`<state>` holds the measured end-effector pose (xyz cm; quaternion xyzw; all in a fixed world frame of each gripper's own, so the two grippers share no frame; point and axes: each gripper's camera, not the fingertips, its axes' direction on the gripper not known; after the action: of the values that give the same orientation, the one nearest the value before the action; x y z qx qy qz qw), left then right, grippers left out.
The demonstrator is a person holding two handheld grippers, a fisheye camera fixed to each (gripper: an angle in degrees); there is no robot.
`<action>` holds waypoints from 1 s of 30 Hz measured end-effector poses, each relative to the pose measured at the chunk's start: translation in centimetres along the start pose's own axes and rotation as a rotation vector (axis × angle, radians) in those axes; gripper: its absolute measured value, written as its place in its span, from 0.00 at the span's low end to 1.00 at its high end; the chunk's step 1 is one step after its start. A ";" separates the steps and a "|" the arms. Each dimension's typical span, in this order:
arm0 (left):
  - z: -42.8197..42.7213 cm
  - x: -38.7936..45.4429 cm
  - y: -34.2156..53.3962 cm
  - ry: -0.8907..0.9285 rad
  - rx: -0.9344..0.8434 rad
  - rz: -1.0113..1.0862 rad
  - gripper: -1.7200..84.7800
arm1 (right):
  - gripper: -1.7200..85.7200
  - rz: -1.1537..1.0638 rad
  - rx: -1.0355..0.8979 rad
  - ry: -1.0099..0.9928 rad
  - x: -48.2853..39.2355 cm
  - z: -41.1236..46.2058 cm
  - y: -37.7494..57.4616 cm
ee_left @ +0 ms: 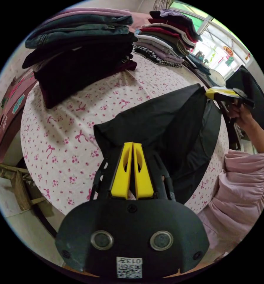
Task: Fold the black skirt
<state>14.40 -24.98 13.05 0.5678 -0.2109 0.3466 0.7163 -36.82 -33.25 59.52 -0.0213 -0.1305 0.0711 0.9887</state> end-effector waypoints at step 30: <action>4.7 1.4 -1.6 0.018 -0.098 0.090 0.02 | 0.04 -0.183 -0.115 -0.064 -4.5 9.3 -1.9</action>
<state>16.92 -29.29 14.24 0.5186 -0.2464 0.3728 0.7289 -43.33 -35.54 67.46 -0.0637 -0.1674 -0.0264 0.9835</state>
